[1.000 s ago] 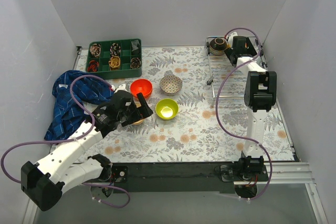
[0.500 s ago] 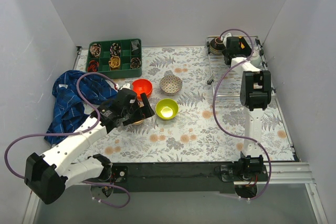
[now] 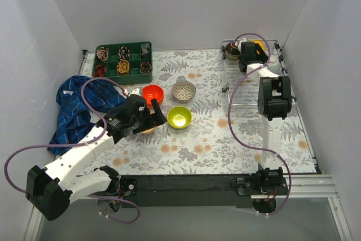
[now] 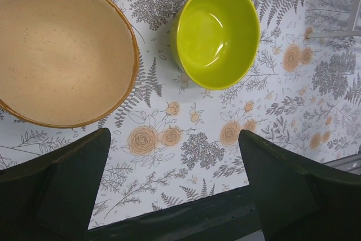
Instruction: Unload the bowls from the dish rack
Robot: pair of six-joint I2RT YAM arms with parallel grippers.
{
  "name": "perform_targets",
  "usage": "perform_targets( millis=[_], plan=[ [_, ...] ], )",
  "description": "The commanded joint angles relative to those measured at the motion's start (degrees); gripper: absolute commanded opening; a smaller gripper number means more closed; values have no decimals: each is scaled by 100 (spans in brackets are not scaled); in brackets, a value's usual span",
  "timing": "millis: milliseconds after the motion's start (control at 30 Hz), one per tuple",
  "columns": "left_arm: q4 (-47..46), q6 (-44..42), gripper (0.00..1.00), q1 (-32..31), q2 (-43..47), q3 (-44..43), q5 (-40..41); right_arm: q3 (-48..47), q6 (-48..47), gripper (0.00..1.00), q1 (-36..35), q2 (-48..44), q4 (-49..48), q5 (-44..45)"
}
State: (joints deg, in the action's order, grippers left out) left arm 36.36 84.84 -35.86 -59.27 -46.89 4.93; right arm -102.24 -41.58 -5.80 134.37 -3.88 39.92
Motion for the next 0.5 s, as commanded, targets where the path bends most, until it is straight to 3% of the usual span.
perform_targets(
  millis=[0, 133, 467],
  plan=[
    [-217, -37, 98, -18, 257, -136, 60, 475, 369, 61, -167, -480, 731, -63],
    [-322, -37, 98, -27, 433, -31, 140, 836, 712, 52, -219, -841, 757, -125],
    [-507, -108, 98, -18, 688, 22, 201, 1259, 1802, 50, -272, -1755, 1380, -563]
  ],
)
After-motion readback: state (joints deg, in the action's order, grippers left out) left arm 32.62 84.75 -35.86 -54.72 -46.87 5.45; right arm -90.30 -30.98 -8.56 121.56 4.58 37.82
